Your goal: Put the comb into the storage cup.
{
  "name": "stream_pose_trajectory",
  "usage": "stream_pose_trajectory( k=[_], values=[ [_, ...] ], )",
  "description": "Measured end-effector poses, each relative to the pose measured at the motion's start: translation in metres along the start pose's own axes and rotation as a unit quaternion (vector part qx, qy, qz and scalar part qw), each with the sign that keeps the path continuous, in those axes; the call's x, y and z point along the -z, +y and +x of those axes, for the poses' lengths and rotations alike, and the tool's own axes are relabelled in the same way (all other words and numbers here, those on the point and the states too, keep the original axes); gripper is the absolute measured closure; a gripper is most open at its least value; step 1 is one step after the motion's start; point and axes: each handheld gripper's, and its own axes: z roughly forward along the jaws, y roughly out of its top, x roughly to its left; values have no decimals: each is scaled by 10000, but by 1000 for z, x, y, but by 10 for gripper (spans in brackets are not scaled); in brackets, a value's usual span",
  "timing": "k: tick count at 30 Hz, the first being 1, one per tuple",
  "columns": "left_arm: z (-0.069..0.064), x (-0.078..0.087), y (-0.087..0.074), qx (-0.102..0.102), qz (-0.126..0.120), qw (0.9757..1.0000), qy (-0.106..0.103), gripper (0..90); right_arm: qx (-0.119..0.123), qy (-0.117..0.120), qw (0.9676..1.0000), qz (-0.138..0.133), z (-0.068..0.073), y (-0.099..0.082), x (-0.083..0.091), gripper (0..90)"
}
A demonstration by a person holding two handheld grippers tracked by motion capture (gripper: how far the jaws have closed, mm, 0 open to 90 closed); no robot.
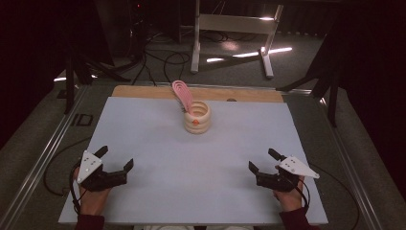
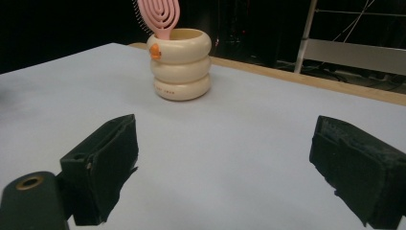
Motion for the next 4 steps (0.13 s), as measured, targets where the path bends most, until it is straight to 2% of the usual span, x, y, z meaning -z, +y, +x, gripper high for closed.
stream_pose_trajectory(
  k=[4],
  values=[
    [0, 1, 1, 35, -32, 10000, 27, 1, -3, -12, 10000, 1, -1, 0, 1, 94]
  ],
)
